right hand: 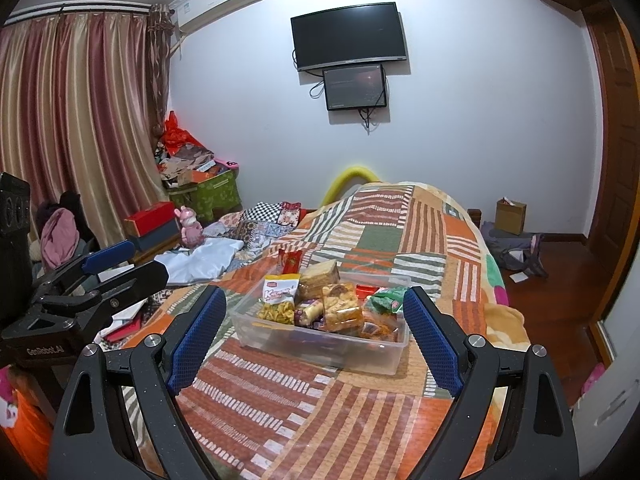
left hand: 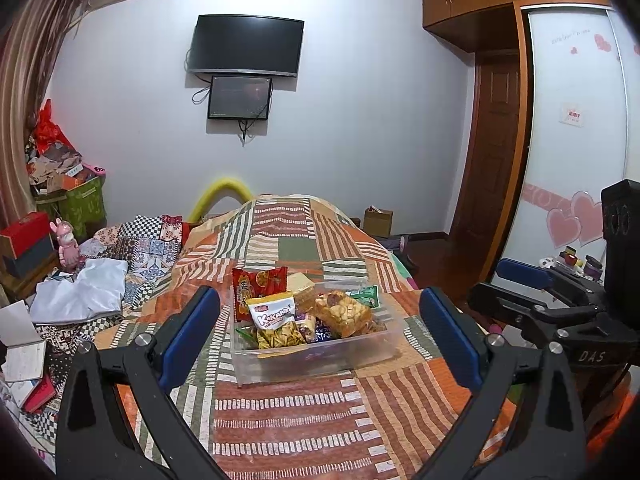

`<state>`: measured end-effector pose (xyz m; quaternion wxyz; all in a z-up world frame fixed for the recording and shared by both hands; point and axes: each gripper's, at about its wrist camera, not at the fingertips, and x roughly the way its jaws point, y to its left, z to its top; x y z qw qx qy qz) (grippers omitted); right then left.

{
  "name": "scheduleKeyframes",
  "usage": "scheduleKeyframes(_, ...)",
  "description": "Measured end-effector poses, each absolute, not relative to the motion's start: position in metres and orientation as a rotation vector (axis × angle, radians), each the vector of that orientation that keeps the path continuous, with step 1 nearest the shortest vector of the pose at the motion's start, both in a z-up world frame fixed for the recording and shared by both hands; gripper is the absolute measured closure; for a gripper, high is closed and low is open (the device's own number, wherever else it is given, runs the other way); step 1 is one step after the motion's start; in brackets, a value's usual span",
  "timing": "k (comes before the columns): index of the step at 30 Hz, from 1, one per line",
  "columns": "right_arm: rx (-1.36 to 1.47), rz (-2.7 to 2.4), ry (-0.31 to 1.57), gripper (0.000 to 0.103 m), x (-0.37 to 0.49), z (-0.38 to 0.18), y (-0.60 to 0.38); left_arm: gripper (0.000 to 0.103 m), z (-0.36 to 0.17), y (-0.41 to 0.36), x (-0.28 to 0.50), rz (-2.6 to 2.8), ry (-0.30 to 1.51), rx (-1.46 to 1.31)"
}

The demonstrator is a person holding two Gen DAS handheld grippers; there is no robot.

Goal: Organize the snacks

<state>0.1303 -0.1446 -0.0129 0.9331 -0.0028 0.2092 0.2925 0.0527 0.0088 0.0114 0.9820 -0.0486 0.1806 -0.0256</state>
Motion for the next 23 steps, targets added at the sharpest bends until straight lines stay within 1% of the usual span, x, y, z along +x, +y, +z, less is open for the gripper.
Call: scheduleKeyframes(23, -0.031, 0.559, 0.431, 0.014, 0.1309, -0.0169, -0.1419, 0.002, 0.0049, 0.0118, 0.0578, -0.053, 0.395, -0.111)
